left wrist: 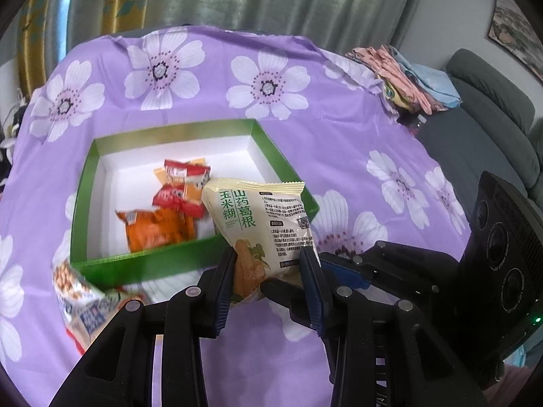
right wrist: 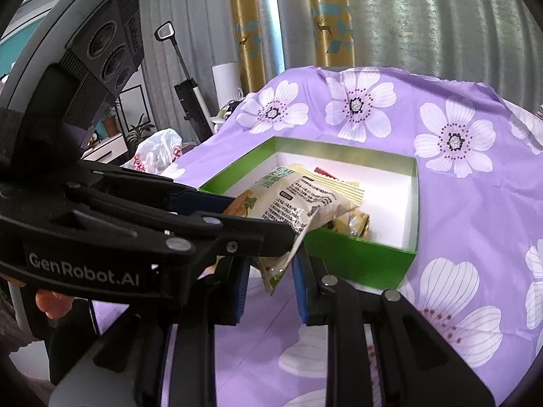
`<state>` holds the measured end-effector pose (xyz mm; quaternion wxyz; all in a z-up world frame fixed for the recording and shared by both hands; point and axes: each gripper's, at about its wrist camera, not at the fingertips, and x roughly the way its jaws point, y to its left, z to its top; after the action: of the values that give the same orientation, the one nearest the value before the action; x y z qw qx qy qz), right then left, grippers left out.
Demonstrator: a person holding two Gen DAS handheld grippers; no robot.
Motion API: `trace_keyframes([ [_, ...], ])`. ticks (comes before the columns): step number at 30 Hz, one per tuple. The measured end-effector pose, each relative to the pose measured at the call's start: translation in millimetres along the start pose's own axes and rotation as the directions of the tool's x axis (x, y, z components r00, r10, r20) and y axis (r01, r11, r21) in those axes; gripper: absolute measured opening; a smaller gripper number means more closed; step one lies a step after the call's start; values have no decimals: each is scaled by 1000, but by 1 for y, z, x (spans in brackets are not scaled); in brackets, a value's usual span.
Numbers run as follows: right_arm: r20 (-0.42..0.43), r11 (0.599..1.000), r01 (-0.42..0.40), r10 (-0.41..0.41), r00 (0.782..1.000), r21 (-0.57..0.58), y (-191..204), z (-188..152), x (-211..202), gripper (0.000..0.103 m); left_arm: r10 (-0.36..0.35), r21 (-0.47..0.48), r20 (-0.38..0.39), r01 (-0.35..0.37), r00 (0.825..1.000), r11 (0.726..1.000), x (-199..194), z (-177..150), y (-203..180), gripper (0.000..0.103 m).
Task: Organize snacks
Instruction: 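Lift the corn snack packet over the green box and lower it inside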
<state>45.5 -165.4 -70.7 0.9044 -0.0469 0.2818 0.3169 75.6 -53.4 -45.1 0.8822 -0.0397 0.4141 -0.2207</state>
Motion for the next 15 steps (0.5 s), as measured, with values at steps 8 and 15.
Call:
trace_keyframes([
  [8,30,1000,4,-5,1000,11,-22,17,13,24,4,16,11,-4,1000,1000,15,27,4,38],
  [15,26,1000,24,-24,999,0,-38,33,31,24,5,7,9,-5,1000,1000,33,47,13,38],
])
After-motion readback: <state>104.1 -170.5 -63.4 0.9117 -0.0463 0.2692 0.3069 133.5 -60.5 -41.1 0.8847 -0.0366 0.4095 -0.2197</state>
